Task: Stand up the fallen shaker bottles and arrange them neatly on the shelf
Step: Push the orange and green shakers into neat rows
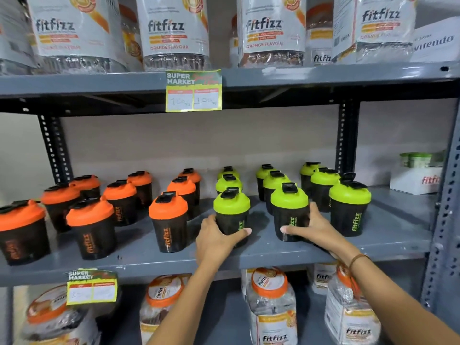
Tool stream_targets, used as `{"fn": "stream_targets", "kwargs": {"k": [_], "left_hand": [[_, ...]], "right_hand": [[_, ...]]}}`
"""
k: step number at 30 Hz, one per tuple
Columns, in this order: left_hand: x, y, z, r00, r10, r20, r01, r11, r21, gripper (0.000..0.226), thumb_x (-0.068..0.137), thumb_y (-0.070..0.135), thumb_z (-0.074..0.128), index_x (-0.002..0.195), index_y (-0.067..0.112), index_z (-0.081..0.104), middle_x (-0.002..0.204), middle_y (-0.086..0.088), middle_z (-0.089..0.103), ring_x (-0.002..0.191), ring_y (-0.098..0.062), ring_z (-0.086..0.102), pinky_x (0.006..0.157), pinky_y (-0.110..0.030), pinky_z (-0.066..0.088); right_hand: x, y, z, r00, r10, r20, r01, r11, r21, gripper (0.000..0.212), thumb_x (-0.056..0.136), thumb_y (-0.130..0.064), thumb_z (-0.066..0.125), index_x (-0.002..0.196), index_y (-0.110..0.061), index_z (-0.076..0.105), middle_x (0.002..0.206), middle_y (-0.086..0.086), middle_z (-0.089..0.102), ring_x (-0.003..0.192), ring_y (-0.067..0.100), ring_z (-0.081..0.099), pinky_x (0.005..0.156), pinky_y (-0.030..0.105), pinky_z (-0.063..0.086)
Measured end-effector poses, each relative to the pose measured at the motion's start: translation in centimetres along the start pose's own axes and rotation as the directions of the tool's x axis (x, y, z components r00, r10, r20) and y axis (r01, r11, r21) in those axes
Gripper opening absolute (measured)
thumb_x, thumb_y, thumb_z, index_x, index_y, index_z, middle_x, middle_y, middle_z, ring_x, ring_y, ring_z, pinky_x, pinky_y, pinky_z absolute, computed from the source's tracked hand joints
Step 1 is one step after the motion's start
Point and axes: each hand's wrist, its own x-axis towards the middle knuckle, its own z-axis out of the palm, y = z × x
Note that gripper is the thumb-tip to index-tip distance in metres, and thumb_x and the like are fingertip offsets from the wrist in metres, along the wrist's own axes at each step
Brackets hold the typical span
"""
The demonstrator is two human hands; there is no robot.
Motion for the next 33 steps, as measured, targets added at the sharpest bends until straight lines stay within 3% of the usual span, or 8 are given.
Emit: {"fn": "stream_targets", "kwargs": {"k": [5, 8, 10, 14, 18, 26, 30, 33], "left_hand": [[0.7, -0.7, -1.0, 0.980, -0.010, 0.197, 0.054, 0.974, -0.222, 0.075, 0.055, 0.049, 0.086, 0.119, 0.027, 0.053, 0.112, 0.008, 0.066, 0.099, -0.010, 0.061, 0.082, -0.028, 0.047], [0.9, -1.2, -1.2, 0.980, -0.009, 0.201, 0.067, 0.957, -0.282, 0.067, 0.057, 0.037, 0.088, 0.116, 0.025, 0.059, 0.108, 0.008, 0.070, 0.095, -0.004, 0.064, 0.081, -0.025, 0.050], [0.6, -1.0, -0.8, 0.989, -0.009, 0.150, 0.045, 0.970, -0.240, 0.061, 0.055, 0.045, 0.088, 0.108, 0.029, 0.062, 0.103, 0.011, 0.072, 0.092, -0.003, 0.066, 0.081, -0.027, 0.052], [0.1, -0.7, -0.3, 0.999, -0.001, 0.049, 0.008, 0.991, -0.131, 0.074, 0.045, 0.068, 0.079, 0.108, 0.033, 0.063, 0.100, 0.014, 0.072, 0.094, -0.007, 0.066, 0.085, -0.036, 0.055], [-0.1, -0.5, -0.3, 0.999, 0.022, 0.026, -0.020, 0.996, -0.089, 0.074, 0.048, 0.068, 0.079, 0.110, 0.032, 0.062, 0.103, 0.012, 0.072, 0.095, -0.008, 0.066, 0.083, -0.032, 0.053], [-0.4, -0.3, -0.7, 0.997, 0.053, 0.048, -0.049, 0.995, -0.088, 0.087, 0.050, 0.069, 0.079, 0.124, 0.026, 0.058, 0.116, 0.005, 0.070, 0.105, -0.012, 0.065, 0.087, -0.031, 0.051], [-0.2, -1.0, -2.2, 0.974, 0.037, 0.223, -0.017, 0.996, -0.090, 0.112, 0.048, 0.068, 0.081, 0.141, 0.019, 0.043, 0.133, 0.003, 0.059, 0.123, -0.016, 0.055, 0.102, -0.036, 0.045], [0.3, -2.2, -3.6, 0.901, 0.062, 0.429, -0.097, 0.993, 0.060, 0.080, 0.069, 0.057, 0.074, 0.136, 0.021, 0.049, 0.141, 0.003, 0.052, 0.130, -0.018, 0.046, 0.107, -0.038, 0.039]], "right_hand": [[-0.1, -0.1, -0.1, 1.000, -0.024, 0.008, 0.023, 0.997, 0.074, 0.097, 0.039, -0.068, 0.090, 0.121, -0.049, 0.041, 0.133, -0.009, 0.060, 0.123, 0.014, 0.058, 0.108, 0.044, 0.046], [-0.2, 0.1, -0.4, 0.999, -0.026, 0.030, 0.023, 0.995, 0.097, 0.084, 0.047, -0.058, 0.093, 0.112, -0.063, 0.040, 0.132, -0.011, 0.062, 0.121, 0.011, 0.061, 0.107, 0.044, 0.048], [-0.2, 0.3, -0.4, 0.999, -0.029, 0.035, 0.026, 0.995, 0.098, 0.082, 0.050, -0.053, 0.093, 0.112, -0.064, 0.041, 0.131, -0.011, 0.064, 0.119, 0.010, 0.063, 0.106, 0.045, 0.049], [-0.3, 0.3, -0.4, 0.999, -0.022, 0.043, 0.018, 0.995, 0.100, 0.085, 0.048, -0.054, 0.093, 0.116, -0.058, 0.042, 0.129, -0.011, 0.064, 0.118, 0.009, 0.063, 0.105, 0.044, 0.050], [-0.3, 0.0, -0.3, 0.998, -0.036, 0.055, 0.030, 0.994, 0.102, 0.091, 0.055, -0.047, 0.091, 0.129, -0.045, 0.039, 0.129, -0.013, 0.062, 0.119, 0.009, 0.061, 0.107, 0.043, 0.048], [-0.9, -0.6, -0.2, 0.997, -0.062, 0.036, 0.057, 0.993, 0.108, 0.096, 0.053, -0.052, 0.092, 0.129, -0.050, 0.033, 0.129, -0.015, 0.058, 0.121, 0.010, 0.058, 0.108, 0.040, 0.046], [-1.0, -0.6, -0.1, 0.994, -0.110, -0.013, 0.111, 0.979, 0.171, 0.119, 0.046, -0.068, 0.088, 0.146, -0.044, 0.027, 0.129, -0.029, 0.051, 0.126, 0.004, 0.052, 0.109, 0.034, 0.041], [-1.5, -0.7, 0.3, 0.975, -0.155, -0.159, 0.184, 0.964, 0.191, 0.117, 0.052, -0.086, 0.070, 0.150, -0.037, 0.029, 0.141, -0.024, 0.046, 0.137, 0.008, 0.043, 0.115, 0.036, 0.033]]}}
